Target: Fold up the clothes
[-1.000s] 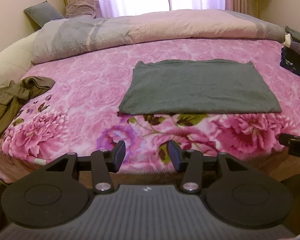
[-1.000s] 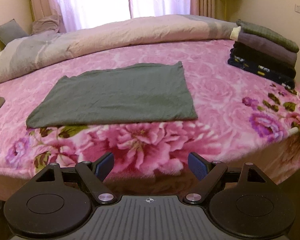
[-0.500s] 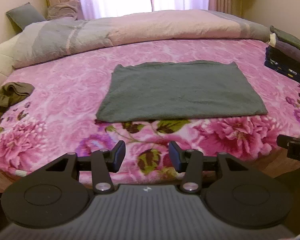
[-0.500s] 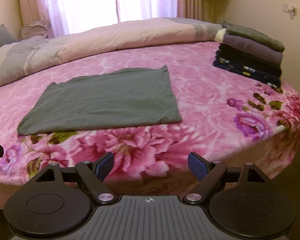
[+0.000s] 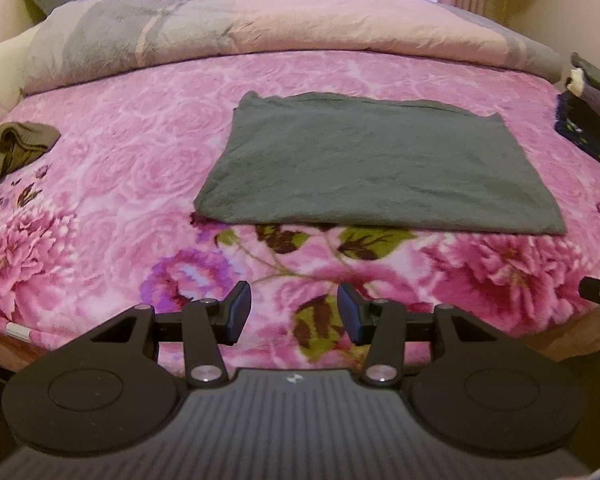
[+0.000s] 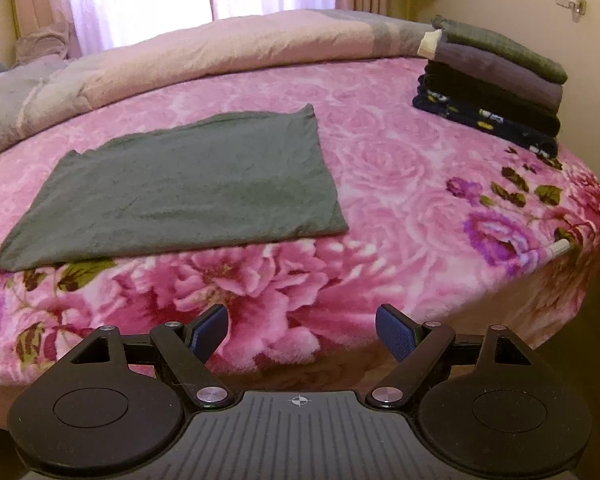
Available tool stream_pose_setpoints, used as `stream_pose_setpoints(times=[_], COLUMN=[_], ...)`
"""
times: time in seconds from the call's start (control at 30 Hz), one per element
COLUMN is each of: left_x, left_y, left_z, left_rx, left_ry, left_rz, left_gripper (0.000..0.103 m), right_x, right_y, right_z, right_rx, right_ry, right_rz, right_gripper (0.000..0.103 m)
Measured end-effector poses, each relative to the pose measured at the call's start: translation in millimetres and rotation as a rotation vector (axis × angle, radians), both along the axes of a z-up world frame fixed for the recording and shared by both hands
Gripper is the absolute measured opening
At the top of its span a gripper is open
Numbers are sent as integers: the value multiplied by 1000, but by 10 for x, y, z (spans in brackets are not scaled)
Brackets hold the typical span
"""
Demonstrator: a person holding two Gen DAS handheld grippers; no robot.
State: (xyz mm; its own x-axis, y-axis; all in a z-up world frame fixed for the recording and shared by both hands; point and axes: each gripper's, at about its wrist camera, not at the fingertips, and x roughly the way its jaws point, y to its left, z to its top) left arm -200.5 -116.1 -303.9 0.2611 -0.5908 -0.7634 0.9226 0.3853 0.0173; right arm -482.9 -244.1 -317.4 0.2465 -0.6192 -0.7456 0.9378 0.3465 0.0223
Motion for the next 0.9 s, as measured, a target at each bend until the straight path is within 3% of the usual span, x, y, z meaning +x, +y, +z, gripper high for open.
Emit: stream_pose_setpoints(times=[0.37,0.63,0.73,0.9], left_x=[169,506,710,1107], left_y=[-170,-224,-239,-297], left_z=[-179,-313,-366,-520], left_rx=[27,0,-43,-134], left_ry=[34,212,332,545], left_rz=[9,78,131,262], left_gripper=[44,44,45,46], right_x=[36,-40,-172,-522], right_y=[-240,-449,-567,-845], right_z=[-154,-263,-284,-569], right_rx=[43,90,136,355], right_ry=[-41,-139,-291,-754], right_rz=[1,-38,-61,-243], right_gripper=[84,84,84,84])
